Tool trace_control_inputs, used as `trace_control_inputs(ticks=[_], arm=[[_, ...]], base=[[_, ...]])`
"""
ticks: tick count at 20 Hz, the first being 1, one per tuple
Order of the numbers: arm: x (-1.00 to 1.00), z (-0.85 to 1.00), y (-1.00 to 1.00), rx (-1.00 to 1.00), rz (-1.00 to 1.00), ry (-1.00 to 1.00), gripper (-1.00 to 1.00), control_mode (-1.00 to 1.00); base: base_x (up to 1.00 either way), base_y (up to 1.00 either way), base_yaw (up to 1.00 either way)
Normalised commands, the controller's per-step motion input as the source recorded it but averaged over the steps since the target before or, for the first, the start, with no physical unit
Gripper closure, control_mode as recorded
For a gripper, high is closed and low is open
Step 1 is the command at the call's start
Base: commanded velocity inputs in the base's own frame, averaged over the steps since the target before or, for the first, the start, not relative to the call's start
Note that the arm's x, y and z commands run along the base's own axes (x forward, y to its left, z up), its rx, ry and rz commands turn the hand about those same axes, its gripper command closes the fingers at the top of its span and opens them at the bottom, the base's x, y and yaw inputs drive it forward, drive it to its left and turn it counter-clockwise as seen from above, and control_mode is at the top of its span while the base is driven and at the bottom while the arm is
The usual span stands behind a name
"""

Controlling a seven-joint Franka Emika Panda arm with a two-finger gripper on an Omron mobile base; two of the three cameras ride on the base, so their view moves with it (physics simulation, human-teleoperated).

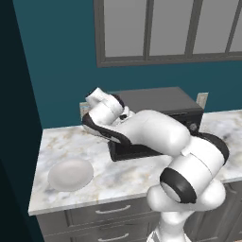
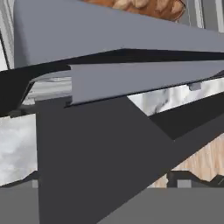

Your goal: Pull the toaster oven rack outwards. Pick up the baguette from the plate and place it on the toaster oven rack. Close the toaster oven door fully and set the temperature to the lowest setting.

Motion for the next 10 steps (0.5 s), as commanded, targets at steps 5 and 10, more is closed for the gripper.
trace_control_inputs(ticks=[5, 10], arm=[[0.16, 0.01, -1.0, 0.04, 0.41, -0.26, -1.0, -1.0], [0.0, 0.23, -1.0, 0.09, 0.38, -0.29, -1.0, -1.0]], base=[[0.0, 0.0, 0.0], [0.0, 0.0, 0.0]])
